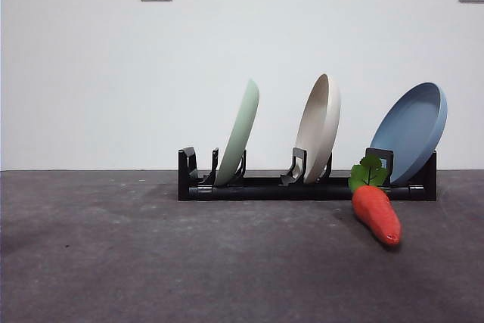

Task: Take the green plate from the plate rack,put the plate on the table,take the carrot from the table,put the carrot in the plate

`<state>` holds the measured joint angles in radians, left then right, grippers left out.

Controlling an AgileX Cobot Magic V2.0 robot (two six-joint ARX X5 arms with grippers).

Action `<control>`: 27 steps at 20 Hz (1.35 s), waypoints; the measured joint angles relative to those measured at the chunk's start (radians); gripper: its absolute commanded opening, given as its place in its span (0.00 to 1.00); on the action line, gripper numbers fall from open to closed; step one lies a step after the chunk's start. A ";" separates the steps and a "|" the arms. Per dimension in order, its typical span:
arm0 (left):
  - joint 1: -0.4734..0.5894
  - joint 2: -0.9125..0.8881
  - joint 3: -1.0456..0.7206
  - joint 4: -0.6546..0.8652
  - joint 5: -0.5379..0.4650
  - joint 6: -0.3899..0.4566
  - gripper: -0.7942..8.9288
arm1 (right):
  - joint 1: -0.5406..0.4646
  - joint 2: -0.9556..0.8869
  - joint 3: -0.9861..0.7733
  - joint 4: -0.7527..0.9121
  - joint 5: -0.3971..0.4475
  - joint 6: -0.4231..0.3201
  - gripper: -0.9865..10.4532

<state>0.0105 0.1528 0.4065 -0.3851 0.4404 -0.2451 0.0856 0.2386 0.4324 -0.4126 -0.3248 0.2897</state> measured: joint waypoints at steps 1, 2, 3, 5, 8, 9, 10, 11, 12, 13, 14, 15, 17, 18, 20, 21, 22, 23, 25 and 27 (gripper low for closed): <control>0.000 0.020 0.026 -0.019 0.016 0.003 0.08 | 0.000 0.026 0.036 -0.037 -0.020 -0.014 0.08; 0.000 0.045 0.057 -0.045 0.032 0.010 0.08 | 0.000 0.058 0.079 -0.083 -0.043 -0.033 0.08; 0.000 0.066 0.083 -0.068 0.046 0.017 0.08 | 0.000 0.085 0.116 -0.124 -0.063 -0.051 0.08; 0.000 0.114 0.142 -0.129 0.069 0.035 0.08 | 0.000 0.153 0.204 -0.230 -0.090 -0.100 0.08; 0.000 0.172 0.217 -0.214 0.110 0.073 0.08 | 0.000 0.247 0.324 -0.391 -0.095 -0.177 0.08; 0.000 0.189 0.239 -0.240 0.130 0.088 0.08 | 0.000 0.277 0.362 -0.444 -0.095 -0.204 0.08; 0.000 0.202 0.258 -0.266 0.146 0.101 0.08 | 0.000 0.299 0.391 -0.486 -0.094 -0.228 0.08; 0.000 0.217 0.280 -0.299 0.163 0.117 0.08 | 0.000 0.324 0.422 -0.531 -0.095 -0.254 0.08; 0.000 0.232 0.301 -0.331 0.179 0.135 0.08 | 0.000 0.346 0.447 -0.571 -0.095 -0.277 0.08; 0.000 0.244 0.319 -0.359 0.189 0.150 0.08 | 0.000 0.362 0.464 -0.600 -0.095 -0.293 0.08; 0.000 0.262 0.346 -0.409 0.199 0.177 0.08 | 0.000 0.382 0.484 -0.637 -0.095 -0.313 0.08; 0.000 0.277 0.370 -0.454 0.200 0.204 0.08 | 0.000 0.395 0.492 -0.656 -0.095 -0.326 0.08; 0.000 0.297 0.400 -0.515 0.201 0.248 0.08 | 0.000 0.405 0.492 -0.671 -0.095 -0.343 0.09; 0.000 0.302 0.404 -0.523 0.201 0.257 0.09 | 0.000 0.405 0.492 -0.671 -0.095 -0.347 0.11; 0.000 0.309 0.406 -0.525 0.201 0.264 0.37 | 0.000 0.405 0.492 -0.671 -0.094 -0.354 0.39; 0.000 0.314 0.406 -0.526 0.201 0.264 0.61 | 0.000 0.404 0.492 -0.671 -0.094 -0.354 0.56; 0.000 0.318 0.406 -0.527 0.201 0.264 0.74 | 0.000 0.404 0.492 -0.671 -0.094 -0.354 0.68; 0.000 0.322 0.406 -0.527 0.201 0.264 0.74 | 0.000 0.405 0.492 -0.671 -0.094 -0.354 0.69; 0.000 0.329 0.406 -0.526 0.203 0.264 0.74 | 0.000 0.404 0.492 -0.671 -0.094 -0.354 0.68; 0.000 0.342 0.406 -0.504 0.207 0.264 0.74 | 0.000 0.404 0.492 -0.671 -0.094 -0.355 0.68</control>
<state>0.0105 0.4950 0.8124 -0.8894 0.6472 0.0189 0.0856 0.6430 0.9249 -1.0840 -0.4187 -0.0650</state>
